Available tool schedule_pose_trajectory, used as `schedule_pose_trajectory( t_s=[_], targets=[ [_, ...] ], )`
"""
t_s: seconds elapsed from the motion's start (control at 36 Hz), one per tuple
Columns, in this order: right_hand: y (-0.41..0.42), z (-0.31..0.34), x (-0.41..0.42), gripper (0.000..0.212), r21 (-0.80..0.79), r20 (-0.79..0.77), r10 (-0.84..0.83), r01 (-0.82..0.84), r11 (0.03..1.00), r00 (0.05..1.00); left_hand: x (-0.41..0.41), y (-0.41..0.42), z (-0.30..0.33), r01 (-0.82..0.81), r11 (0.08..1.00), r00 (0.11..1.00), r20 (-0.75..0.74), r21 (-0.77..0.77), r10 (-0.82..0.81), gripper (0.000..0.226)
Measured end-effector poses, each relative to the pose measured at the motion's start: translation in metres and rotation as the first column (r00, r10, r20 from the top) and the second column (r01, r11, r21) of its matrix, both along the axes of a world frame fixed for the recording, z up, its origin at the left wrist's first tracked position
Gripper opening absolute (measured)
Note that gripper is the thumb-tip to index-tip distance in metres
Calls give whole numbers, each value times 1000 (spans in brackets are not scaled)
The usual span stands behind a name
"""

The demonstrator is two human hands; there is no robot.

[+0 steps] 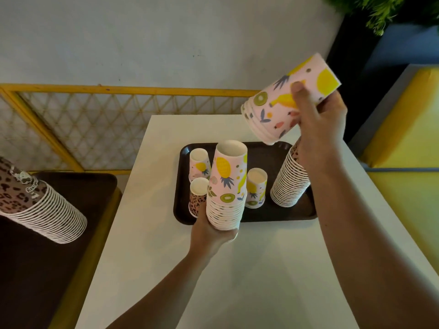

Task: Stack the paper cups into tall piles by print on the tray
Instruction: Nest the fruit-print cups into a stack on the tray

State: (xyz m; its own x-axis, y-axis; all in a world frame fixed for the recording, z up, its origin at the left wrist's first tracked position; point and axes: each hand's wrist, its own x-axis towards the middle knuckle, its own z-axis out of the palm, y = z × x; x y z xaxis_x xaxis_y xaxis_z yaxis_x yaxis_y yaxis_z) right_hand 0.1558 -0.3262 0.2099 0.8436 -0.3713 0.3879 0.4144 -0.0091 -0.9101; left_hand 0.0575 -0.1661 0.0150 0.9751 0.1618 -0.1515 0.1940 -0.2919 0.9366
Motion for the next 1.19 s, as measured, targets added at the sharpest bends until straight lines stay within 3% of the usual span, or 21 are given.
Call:
schedule_pose_trajectory(
  t_s=[0.06, 0.14, 0.25, 0.47, 0.56, 0.64, 0.72, 0.86, 0.97, 1.19],
  targets=[
    [-1, -13, 6, 44, -50, -9, -85, 84, 995, 996, 1, 1, -1, -6, 1000, 1000, 9, -10, 6, 95],
    [1, -46, 8, 45, -271, -52, -190, 169, 948, 980, 1, 4, 1, -22, 999, 999, 24, -25, 22, 99],
    [4, -101, 8, 52, -432, -130, -213, 138, 891, 968, 5, 8, 0, -32, 997, 999, 27, -70, 34, 96],
    [0, -149, 8, 61, -546, -252, -175, 9, 838, 952, 6, 5, 3, -11, 996, 1000, 10, -84, 12, 89],
    [-2, -148, 5, 69, -553, -270, -132, -42, 832, 954, 7, 4, 5, -10, 997, 1000, -4, -82, 10, 94],
    [5, -122, -6, 67, -442, -170, -69, -13, 897, 983, 8, 3, 6, -2, 999, 1000, 5, -35, 2, 97],
    [15, -88, -21, 63, -347, -110, 123, -154, 925, 986, 8, 1, 6, -15, 1000, 1000, 22, -2, 15, 95],
    [24, -64, -33, 69, -461, -335, 345, -472, 751, 877, 9, -4, 8, -25, 1000, 1000, 4, -3, 25, 93],
    [29, -64, -36, 54, -502, -323, 320, -448, 740, 890, 7, -8, 12, -11, 1000, 1000, 4, -10, 11, 94],
    [30, -61, -40, 51, -527, -234, 255, -343, 777, 938, 6, -9, 13, -8, 1000, 999, 32, 2, 8, 90]
  ],
)
